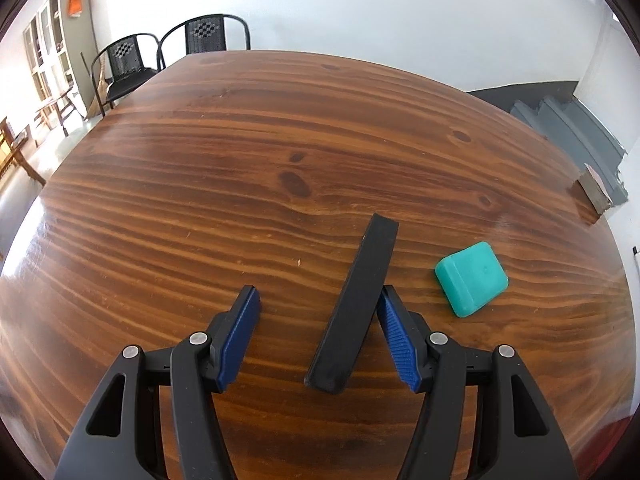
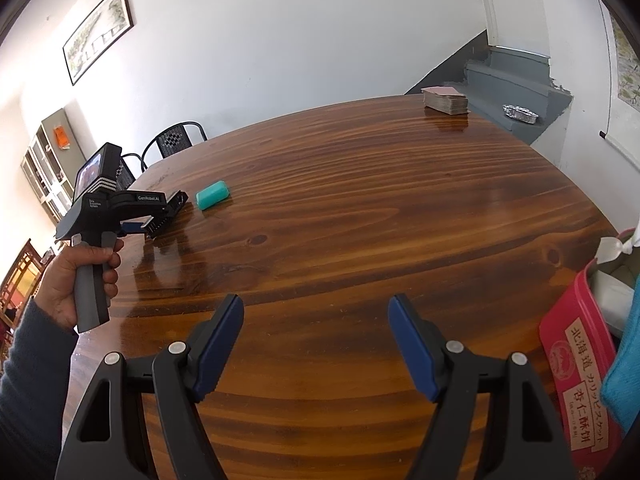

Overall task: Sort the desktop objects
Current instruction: 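Return the left gripper to the table and grasp the black comb, then grasp the teal soap box with the right gripper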

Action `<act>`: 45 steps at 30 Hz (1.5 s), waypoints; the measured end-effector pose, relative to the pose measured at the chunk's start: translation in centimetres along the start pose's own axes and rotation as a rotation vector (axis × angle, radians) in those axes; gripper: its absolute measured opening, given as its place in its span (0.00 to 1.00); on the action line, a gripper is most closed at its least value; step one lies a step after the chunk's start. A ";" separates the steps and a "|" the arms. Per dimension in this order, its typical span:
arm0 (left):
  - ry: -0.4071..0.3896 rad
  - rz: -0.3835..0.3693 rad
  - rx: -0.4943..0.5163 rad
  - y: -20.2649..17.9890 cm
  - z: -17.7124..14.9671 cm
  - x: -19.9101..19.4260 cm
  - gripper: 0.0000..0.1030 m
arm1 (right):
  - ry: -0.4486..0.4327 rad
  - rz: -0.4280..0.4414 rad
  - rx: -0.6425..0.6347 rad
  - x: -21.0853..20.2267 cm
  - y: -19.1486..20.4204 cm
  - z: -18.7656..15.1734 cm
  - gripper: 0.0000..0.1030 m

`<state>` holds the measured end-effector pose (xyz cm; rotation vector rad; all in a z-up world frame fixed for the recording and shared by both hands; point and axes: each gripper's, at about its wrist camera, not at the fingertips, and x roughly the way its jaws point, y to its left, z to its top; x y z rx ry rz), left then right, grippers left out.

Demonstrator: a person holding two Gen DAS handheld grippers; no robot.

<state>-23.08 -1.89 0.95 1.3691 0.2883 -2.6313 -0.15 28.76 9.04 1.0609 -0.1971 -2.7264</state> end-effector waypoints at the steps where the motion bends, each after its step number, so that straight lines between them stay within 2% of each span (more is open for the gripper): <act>1: -0.005 0.009 0.012 -0.2 0.0 0.1 0.61 | 0.002 -0.002 0.001 0.1 -0.1 0.0 0.76; 8: -0.034 0.021 0.085 -1.3 -0.5 -0.2 0.18 | 0.023 -0.005 -0.018 0.6 0.3 -0.3 0.76; 9: -0.038 0.022 0.082 -1.2 -0.7 -0.3 0.17 | 0.027 -0.006 -0.025 0.7 0.4 -0.4 0.76; 15: -0.040 -0.014 0.072 0.0 -2.5 -1.7 0.17 | 0.045 -0.015 -0.048 1.7 1.0 -0.7 0.76; 21: -0.054 -0.044 0.070 1.9 -3.8 -3.8 0.17 | 0.074 -0.008 -0.027 3.6 1.2 0.7 0.76; 27: -0.084 -0.047 0.054 3.8 -3.5 -5.6 0.17 | 0.102 0.042 -0.079 7.9 4.8 5.1 0.76; 32: -0.081 -0.067 0.025 4.7 -3.2 -6.0 0.17 | 0.132 0.071 -0.177 13.9 9.4 9.3 0.76; 36: -0.073 -0.078 0.026 4.6 -3.1 -5.7 0.17 | 0.168 0.082 -0.220 18.0 11.3 11.7 0.76; 45: -0.047 -0.068 0.012 4.6 -3.2 -4.8 0.17 | 0.205 0.144 -0.339 21.2 14.2 13.6 0.76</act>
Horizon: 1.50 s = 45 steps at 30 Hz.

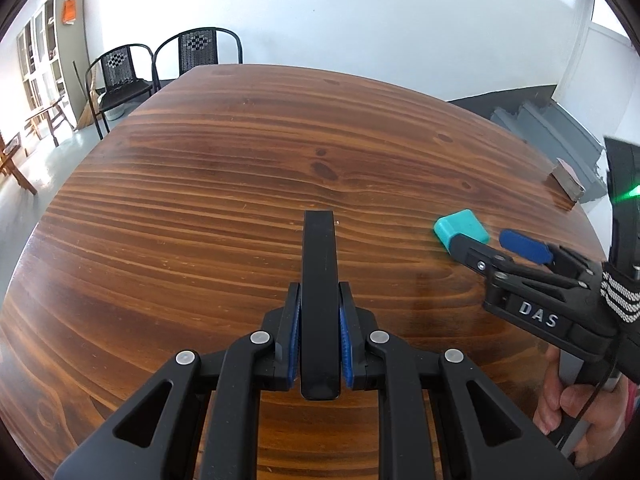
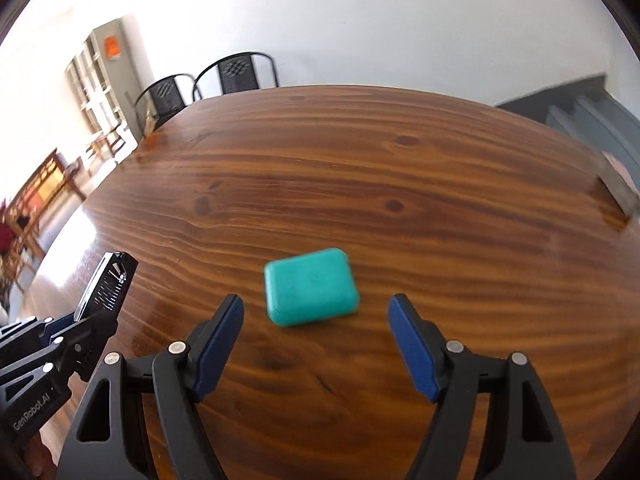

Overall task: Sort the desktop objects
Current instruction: 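Grasp the teal soap box with the right gripper, then carry the black comb and teal soap box into the pink box and release both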

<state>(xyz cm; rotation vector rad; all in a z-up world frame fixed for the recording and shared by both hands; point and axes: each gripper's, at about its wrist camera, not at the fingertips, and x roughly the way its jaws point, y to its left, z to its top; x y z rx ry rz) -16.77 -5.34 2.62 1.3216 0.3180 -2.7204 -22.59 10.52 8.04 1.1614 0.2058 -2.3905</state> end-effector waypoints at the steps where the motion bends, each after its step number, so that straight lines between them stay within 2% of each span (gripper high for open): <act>1: 0.003 0.002 -0.001 0.0 0.0 0.1 0.17 | 0.009 -0.005 -0.014 0.3 0.3 0.2 0.76; 2: 0.005 0.002 -0.002 0.1 0.0 0.2 0.17 | 0.017 -0.013 -0.021 0.5 0.4 0.3 0.76; 5: 0.009 0.005 -0.006 0.2 -0.1 0.2 0.17 | 0.058 -0.017 -0.029 1.1 0.5 0.3 0.56; 11: 0.005 -0.002 -0.011 0.2 -0.1 -0.1 0.17 | 0.052 -0.013 -0.011 0.2 0.1 -0.3 0.54; 15: -0.002 -0.014 -0.003 -0.2 -0.2 -0.6 0.17 | 0.025 -0.005 0.013 -1.9 -0.4 -1.5 0.54; 27: -0.033 -0.093 0.102 -4.9 -1.6 -3.5 0.17 | -0.086 -0.038 0.113 -12.7 -3.6 -8.4 0.54; 37: -0.085 -0.203 0.277 -11.3 -4.5 -8.0 0.17 | -0.220 -0.178 0.233 -23.6 -6.6 -15.9 0.54; 45: -0.080 -0.318 0.387 -16.2 -8.0 -11.2 0.17 | -0.314 -0.327 0.361 -32.0 -10.6 -22.2 0.54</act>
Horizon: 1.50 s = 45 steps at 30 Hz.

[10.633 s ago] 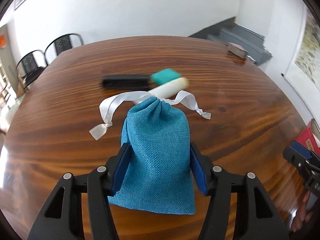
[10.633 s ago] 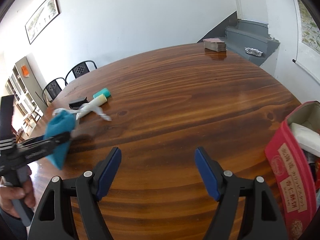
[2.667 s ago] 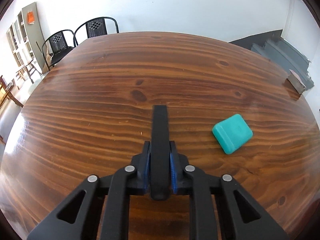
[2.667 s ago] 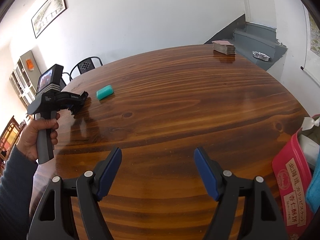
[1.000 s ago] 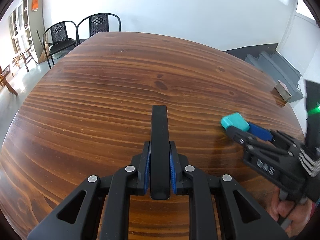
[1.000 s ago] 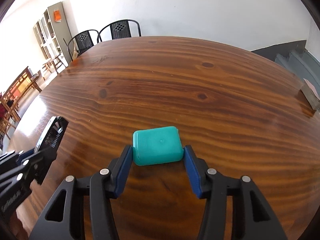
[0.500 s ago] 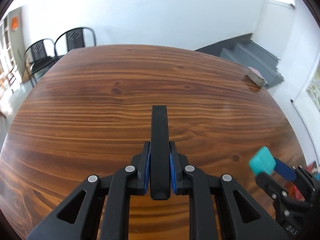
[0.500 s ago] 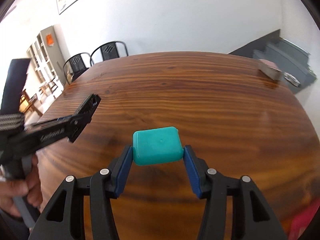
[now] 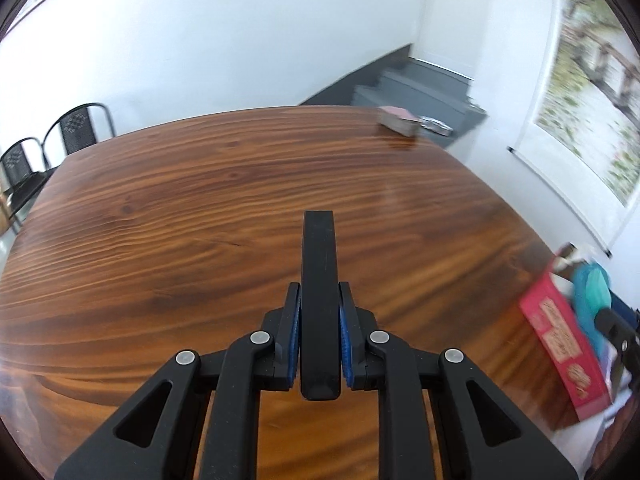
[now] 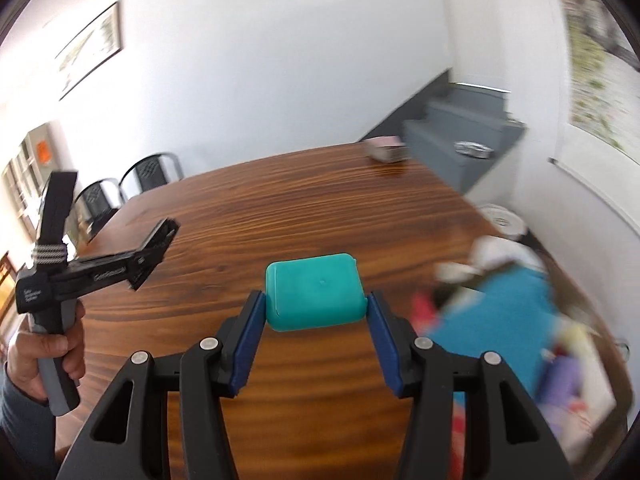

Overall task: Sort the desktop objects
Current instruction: 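Carry the black comb and teal soap box into the pink box and release both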

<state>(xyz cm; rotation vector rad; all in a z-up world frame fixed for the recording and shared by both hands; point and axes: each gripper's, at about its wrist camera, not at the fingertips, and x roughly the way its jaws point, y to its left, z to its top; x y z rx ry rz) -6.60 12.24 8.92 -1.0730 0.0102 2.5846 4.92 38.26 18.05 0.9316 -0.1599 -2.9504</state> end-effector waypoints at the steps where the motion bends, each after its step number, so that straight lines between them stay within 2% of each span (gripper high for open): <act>1: 0.000 -0.014 0.007 -0.6 -0.1 -0.2 0.17 | -0.009 -0.026 0.015 -0.9 -1.2 -0.2 0.54; 7: -0.012 -0.082 0.069 -5.2 -0.6 -1.6 0.17 | -0.022 -0.117 0.084 -3.5 -6.3 -1.5 0.54; 14: 0.007 -0.138 0.121 -9.4 -0.9 -1.8 0.17 | 0.010 -0.154 0.146 -4.4 -10.2 -4.0 0.54; 22: 0.025 -0.176 0.168 -12.5 -1.2 -1.6 0.17 | 0.065 -0.114 0.123 -2.8 -10.7 -3.9 0.54; 28: 0.030 -0.164 0.187 -13.1 -1.7 -2.0 0.17 | 0.160 -0.199 0.060 0.6 -11.1 -2.6 0.54; 32: 0.031 -0.172 0.195 -13.4 -1.8 -2.1 0.17 | 0.217 -0.153 0.119 2.0 -12.8 -2.4 0.54; 38: 0.024 -0.222 0.235 -15.6 -2.2 -2.9 0.17 | 0.132 -0.143 0.146 -1.7 -13.0 -3.3 0.54; 41: 0.030 -0.264 0.267 -17.7 -2.6 -3.2 0.17 | 0.062 -0.197 0.141 -4.3 -13.2 -3.7 0.55; 45: 0.073 -0.366 0.301 -21.1 -3.5 -2.8 0.17 | -0.001 -0.243 0.172 -6.8 -14.2 -4.2 0.59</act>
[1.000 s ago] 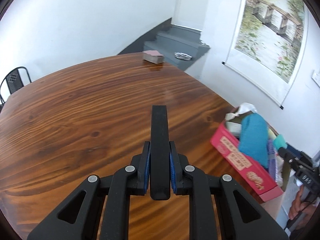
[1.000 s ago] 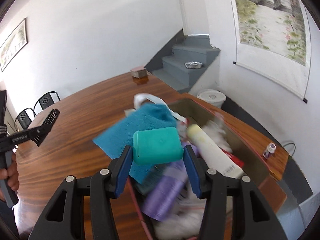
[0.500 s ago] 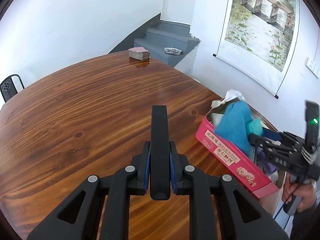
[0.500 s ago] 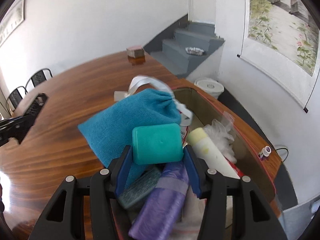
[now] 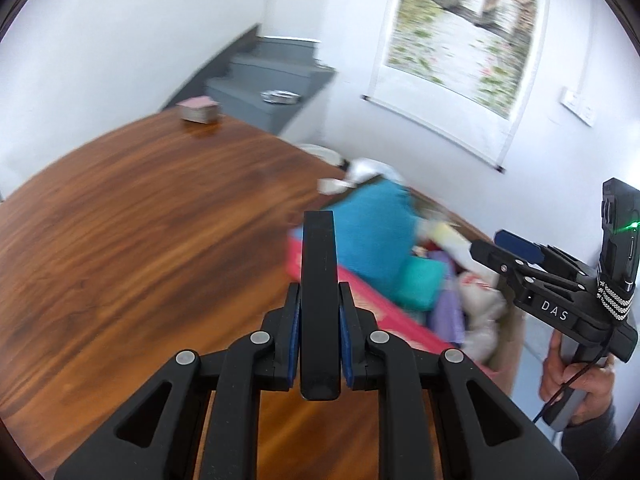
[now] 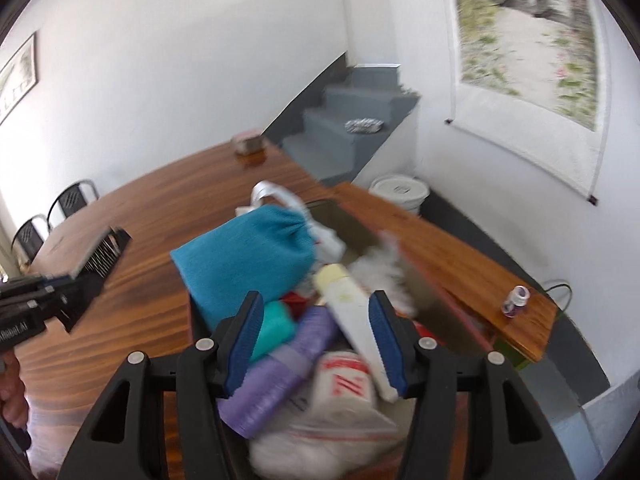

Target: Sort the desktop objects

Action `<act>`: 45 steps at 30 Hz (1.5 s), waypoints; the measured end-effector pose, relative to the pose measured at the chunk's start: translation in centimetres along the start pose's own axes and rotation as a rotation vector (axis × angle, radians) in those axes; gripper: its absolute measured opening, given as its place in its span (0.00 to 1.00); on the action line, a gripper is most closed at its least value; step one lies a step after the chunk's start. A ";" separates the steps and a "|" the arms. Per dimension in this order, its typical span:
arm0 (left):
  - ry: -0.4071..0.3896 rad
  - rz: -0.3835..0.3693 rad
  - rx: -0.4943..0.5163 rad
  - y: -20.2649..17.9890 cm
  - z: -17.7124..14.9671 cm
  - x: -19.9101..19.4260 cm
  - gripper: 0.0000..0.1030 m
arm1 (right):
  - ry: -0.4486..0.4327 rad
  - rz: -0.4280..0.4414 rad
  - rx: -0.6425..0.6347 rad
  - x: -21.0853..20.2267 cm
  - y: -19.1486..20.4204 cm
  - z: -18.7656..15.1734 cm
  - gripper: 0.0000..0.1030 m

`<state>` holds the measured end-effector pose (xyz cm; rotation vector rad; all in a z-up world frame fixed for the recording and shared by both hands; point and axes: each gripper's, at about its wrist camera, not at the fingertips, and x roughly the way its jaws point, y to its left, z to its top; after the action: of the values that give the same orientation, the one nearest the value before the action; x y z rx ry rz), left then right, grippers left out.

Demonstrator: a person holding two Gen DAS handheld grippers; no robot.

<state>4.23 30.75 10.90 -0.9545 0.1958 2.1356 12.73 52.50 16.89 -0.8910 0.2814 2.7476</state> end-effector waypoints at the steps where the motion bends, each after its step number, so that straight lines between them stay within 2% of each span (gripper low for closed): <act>1: 0.006 -0.014 0.007 -0.6 0.0 0.4 0.17 | -0.011 -0.008 0.014 -0.5 -0.5 -0.2 0.59; 7: 0.031 -0.078 0.076 -4.7 0.7 2.8 0.17 | -0.021 -0.028 0.057 -0.3 -2.4 -0.6 0.63; 15: 0.085 -0.113 0.109 -7.0 1.6 6.3 0.18 | -0.051 -0.054 0.131 -1.3 -5.0 -1.7 0.69; 21: 0.104 -0.113 0.077 -7.0 1.5 6.9 0.37 | -0.056 -0.069 0.169 -2.0 -6.0 -2.6 0.75; 24: 0.070 -0.074 0.087 -7.0 1.4 5.7 0.39 | -0.063 -0.061 0.170 -2.5 -6.1 -2.7 0.78; 27: -0.025 0.044 0.132 -7.2 0.8 3.4 0.44 | -0.067 -0.045 0.165 -2.9 -5.9 -2.8 0.82; 29: -0.090 0.115 0.152 -7.3 0.3 1.9 0.64 | -0.071 -0.035 0.154 -3.3 -5.5 -2.9 0.84; 31: -0.166 0.172 0.167 -7.4 -0.5 -0.1 0.73 | -0.075 -0.026 0.134 -3.7 -4.8 -3.0 0.93; 33: -0.196 0.185 0.170 -7.5 -1.0 -1.4 0.76 | -0.086 -0.031 0.104 -4.1 -4.0 -3.1 1.00; 37: -0.228 0.202 0.149 -7.8 -1.8 -3.1 0.85 | -0.095 -0.062 0.012 -5.1 -1.6 -3.4 1.00; 45: -0.223 0.246 0.154 -8.5 -3.8 -4.9 0.85 | -0.079 -0.086 -0.036 -6.9 0.6 -4.6 1.00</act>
<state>14.44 32.11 12.91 -0.6230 0.3768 2.3928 20.47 49.60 17.39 -0.7826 0.1758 2.7081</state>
